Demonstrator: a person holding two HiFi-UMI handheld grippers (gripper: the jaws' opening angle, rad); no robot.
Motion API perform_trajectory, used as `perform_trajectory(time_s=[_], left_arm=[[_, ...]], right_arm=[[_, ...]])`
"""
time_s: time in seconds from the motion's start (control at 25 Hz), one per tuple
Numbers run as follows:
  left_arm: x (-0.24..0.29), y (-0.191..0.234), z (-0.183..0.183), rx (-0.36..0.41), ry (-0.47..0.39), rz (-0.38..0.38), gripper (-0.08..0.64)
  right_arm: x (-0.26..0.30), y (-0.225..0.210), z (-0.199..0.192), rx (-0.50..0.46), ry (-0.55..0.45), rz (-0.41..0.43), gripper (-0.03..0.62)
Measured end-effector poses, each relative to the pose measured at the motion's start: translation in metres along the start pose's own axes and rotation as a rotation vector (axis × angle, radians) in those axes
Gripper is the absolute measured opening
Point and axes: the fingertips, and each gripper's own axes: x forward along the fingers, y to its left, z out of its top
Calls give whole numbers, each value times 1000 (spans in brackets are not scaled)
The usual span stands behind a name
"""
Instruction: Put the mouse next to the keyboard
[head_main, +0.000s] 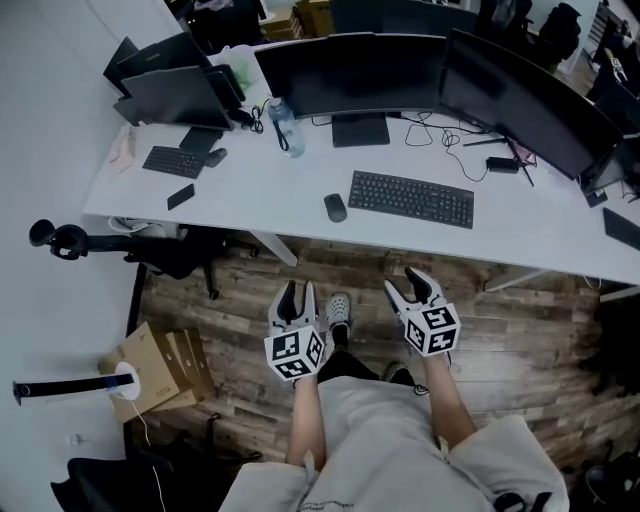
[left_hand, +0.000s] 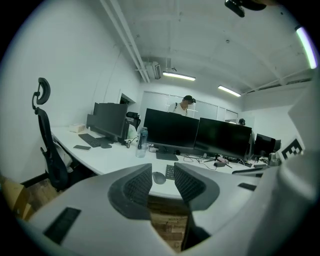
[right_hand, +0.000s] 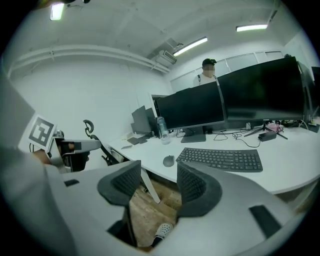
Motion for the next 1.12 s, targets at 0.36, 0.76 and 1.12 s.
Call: perform_trajectory(time_s=[0.36, 0.76, 1.12], left_arm=[[120, 53, 46, 15, 49, -87, 144], [206, 93, 65, 10, 93, -202, 144], [250, 98, 57, -7, 141, -296, 143]], right_arm=[[121, -2, 49, 26, 28, -50, 233], [208, 0, 67, 31, 69, -151, 225], [247, -10, 52, 36, 166, -234, 219]])
